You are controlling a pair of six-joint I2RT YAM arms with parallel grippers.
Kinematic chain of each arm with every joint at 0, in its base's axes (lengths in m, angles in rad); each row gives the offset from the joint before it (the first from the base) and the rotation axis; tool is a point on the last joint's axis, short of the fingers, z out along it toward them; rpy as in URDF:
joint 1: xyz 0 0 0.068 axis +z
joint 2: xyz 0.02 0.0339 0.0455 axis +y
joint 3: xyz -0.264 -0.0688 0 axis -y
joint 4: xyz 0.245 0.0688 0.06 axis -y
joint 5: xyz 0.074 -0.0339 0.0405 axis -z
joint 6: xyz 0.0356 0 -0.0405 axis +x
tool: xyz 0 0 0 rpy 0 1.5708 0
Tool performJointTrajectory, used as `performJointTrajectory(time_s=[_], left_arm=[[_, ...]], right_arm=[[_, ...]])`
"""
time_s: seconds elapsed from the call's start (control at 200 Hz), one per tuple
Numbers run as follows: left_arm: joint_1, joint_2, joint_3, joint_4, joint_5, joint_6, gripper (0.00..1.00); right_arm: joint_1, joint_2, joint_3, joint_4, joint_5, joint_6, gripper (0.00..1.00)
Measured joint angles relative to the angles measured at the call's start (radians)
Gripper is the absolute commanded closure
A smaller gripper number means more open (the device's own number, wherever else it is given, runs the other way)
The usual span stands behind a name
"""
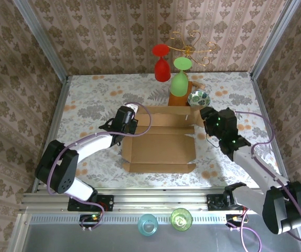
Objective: Fold the paper box
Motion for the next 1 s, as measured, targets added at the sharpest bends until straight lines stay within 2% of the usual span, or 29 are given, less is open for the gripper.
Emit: performJointTrajectory(time_s=[0.24,0.56,0.86,1.0], left_arm=[[0.003,-0.004,-0.001,-0.013,0.003,0.000,1.00],[0.005,-0.004,-0.001,-0.017,0.004,-0.001,1.00],[0.020,-0.004,-0.001,-0.026,0.010,-0.012,1.00],[0.026,-0.004,-0.001,-0.030,0.013,-0.017,1.00]], right_arm=[[-0.004,0.126,-0.064,-0.038,-0.003,-0.077,0.45],[-0.004,0.459,-0.024,0.127,-0.061,-0.140,0.44],[-0.003,0.590,0.042,0.277,-0.114,-0.148,0.52],[0.010,0.597,0.044,0.307,-0.128,-0.132,0.55]])
